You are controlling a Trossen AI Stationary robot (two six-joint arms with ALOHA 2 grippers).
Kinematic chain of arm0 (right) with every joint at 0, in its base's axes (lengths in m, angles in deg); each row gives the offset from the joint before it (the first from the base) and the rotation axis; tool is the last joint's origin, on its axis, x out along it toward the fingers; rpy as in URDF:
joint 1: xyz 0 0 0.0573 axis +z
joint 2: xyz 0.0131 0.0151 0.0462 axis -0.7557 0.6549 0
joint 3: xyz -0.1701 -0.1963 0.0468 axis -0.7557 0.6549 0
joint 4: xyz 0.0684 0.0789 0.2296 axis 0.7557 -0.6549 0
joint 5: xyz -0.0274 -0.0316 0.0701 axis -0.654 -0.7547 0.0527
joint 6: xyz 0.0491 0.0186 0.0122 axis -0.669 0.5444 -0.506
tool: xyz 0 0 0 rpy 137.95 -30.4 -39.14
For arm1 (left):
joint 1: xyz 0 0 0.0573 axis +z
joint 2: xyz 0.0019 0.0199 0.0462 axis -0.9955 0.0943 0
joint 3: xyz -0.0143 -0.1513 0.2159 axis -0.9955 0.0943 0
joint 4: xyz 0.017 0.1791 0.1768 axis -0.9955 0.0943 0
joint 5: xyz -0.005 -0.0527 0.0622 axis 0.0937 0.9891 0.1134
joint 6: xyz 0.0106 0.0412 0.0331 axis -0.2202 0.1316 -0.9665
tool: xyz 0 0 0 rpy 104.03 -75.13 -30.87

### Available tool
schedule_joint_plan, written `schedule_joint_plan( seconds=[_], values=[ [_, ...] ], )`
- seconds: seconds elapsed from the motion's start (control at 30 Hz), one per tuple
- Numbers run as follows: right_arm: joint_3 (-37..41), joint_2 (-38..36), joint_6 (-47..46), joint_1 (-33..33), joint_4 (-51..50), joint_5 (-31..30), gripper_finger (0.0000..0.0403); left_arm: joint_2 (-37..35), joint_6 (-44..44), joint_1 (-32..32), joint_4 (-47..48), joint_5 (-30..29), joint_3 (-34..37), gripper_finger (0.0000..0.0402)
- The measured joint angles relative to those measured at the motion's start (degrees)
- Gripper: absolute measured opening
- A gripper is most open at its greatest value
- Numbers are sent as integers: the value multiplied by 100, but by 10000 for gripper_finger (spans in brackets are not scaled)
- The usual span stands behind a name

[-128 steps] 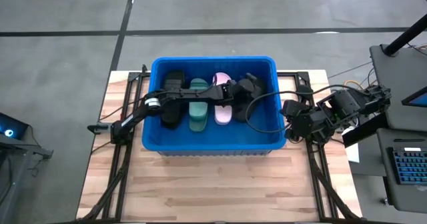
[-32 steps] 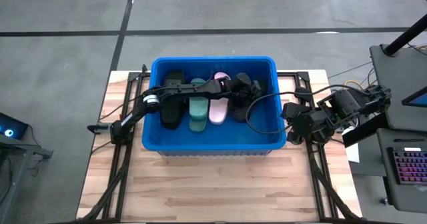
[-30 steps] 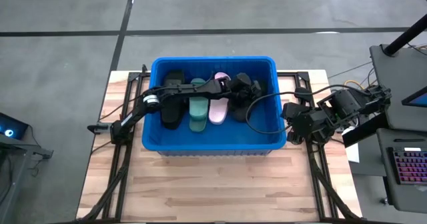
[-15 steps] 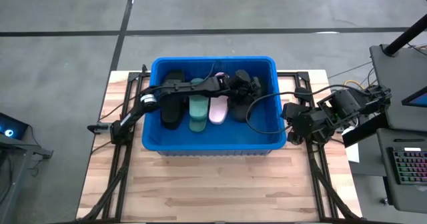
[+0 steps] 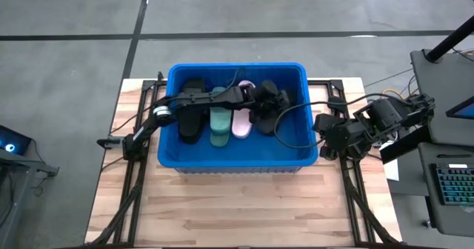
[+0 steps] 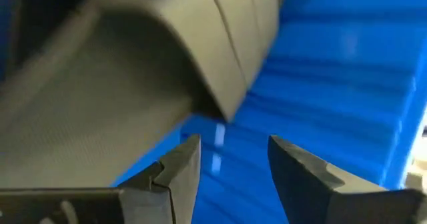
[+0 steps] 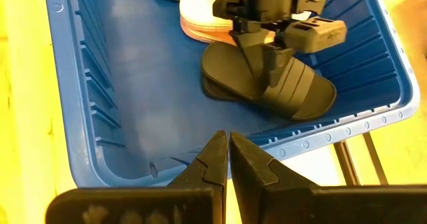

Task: Pick and place slides into bin
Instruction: Return to Home Position

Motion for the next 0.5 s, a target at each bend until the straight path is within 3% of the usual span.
schedule_joint_plan(
  seconds=[0.23,0.5],
  values=[
    [1,-194,-119,1,0,93,8,-482,-742,-310,294,-86,106,160],
    [2,-488,-347,2,2,136,8,-1425,-2214,-556,1004,-1132,232,160]
  ],
)
